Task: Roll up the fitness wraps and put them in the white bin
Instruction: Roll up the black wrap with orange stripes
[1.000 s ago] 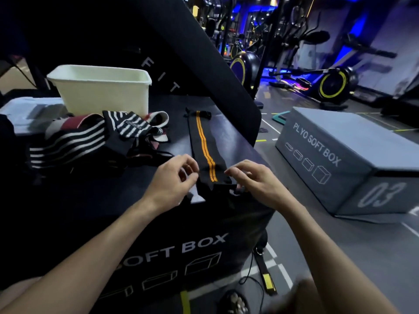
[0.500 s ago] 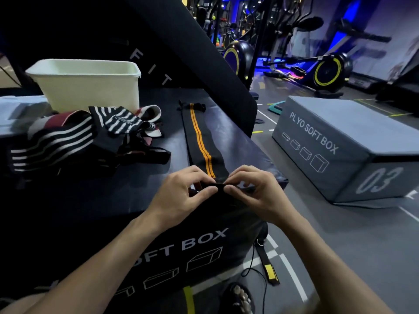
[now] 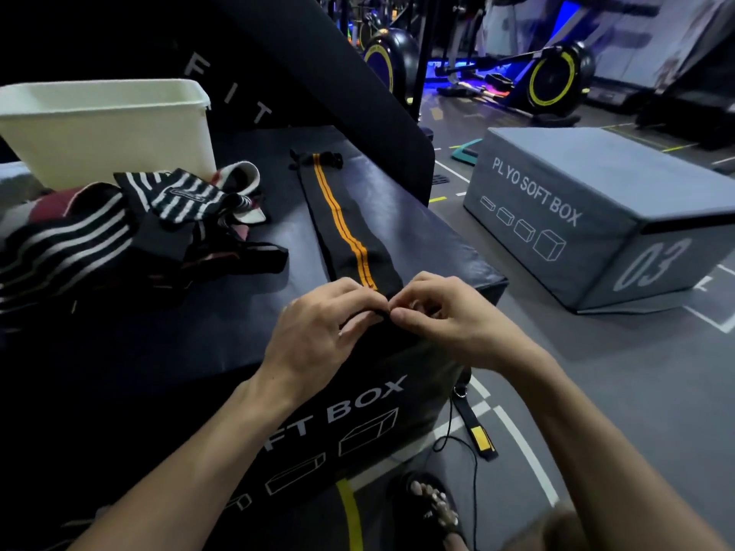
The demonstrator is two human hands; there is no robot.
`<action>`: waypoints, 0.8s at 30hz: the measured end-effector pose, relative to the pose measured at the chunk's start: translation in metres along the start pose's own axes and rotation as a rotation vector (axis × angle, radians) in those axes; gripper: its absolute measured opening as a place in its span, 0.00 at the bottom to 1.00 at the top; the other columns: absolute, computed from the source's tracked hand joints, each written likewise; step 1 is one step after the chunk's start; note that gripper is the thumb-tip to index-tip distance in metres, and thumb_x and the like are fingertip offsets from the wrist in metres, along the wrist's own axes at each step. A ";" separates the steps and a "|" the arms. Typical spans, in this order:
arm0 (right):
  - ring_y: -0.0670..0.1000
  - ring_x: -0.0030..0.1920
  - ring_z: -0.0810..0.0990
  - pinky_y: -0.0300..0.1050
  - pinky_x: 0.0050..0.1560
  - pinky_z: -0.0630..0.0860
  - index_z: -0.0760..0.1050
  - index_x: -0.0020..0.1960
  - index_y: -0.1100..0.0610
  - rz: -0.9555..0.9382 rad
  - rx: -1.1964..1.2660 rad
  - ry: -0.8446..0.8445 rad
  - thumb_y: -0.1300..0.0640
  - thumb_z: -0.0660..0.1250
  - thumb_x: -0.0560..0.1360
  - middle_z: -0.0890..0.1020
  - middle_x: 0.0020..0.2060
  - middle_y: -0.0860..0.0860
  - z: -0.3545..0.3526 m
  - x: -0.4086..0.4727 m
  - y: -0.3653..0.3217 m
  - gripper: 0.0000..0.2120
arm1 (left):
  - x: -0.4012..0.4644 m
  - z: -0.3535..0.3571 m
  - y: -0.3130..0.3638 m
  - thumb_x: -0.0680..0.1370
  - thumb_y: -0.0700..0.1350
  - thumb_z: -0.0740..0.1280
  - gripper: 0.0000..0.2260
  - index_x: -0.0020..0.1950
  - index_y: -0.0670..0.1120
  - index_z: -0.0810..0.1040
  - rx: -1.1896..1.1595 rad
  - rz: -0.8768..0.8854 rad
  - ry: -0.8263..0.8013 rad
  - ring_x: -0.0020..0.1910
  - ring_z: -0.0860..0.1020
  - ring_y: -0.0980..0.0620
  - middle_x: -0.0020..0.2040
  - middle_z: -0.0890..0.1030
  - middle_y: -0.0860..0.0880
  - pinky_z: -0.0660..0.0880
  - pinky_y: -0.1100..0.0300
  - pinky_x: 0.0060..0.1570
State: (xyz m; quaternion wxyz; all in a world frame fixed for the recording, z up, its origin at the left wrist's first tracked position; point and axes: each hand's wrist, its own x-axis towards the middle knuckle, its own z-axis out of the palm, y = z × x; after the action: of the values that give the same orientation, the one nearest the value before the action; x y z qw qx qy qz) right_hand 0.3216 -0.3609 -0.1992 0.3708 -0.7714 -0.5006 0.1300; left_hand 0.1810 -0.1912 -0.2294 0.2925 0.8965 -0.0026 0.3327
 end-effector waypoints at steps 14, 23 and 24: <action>0.49 0.41 0.76 0.40 0.44 0.72 0.82 0.48 0.60 0.158 0.494 -0.127 0.58 0.70 0.80 0.80 0.38 0.53 -0.002 0.004 0.000 0.06 | 0.004 0.004 0.000 0.78 0.48 0.75 0.05 0.53 0.51 0.83 -0.014 -0.077 0.059 0.45 0.81 0.57 0.47 0.84 0.56 0.78 0.54 0.45; 0.49 0.41 0.76 0.48 0.47 0.71 0.83 0.48 0.60 0.134 0.392 -0.098 0.57 0.73 0.78 0.81 0.37 0.51 -0.002 0.008 0.002 0.05 | 0.005 0.004 0.000 0.78 0.50 0.73 0.04 0.51 0.52 0.83 -0.037 -0.092 0.044 0.45 0.81 0.56 0.45 0.83 0.55 0.77 0.52 0.44; 0.49 0.40 0.75 0.48 0.46 0.71 0.83 0.47 0.59 0.121 0.363 -0.083 0.57 0.73 0.79 0.80 0.36 0.50 0.000 0.008 0.002 0.06 | 0.005 0.004 -0.001 0.78 0.51 0.72 0.05 0.51 0.52 0.83 -0.035 -0.102 0.045 0.45 0.81 0.56 0.45 0.83 0.55 0.77 0.51 0.44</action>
State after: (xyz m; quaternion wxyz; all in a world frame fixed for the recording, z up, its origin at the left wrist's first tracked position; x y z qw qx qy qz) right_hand 0.3274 -0.3541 -0.1993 0.4742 -0.7147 -0.4364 0.2718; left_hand 0.1874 -0.1919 -0.2290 0.3247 0.8825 0.0437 0.3373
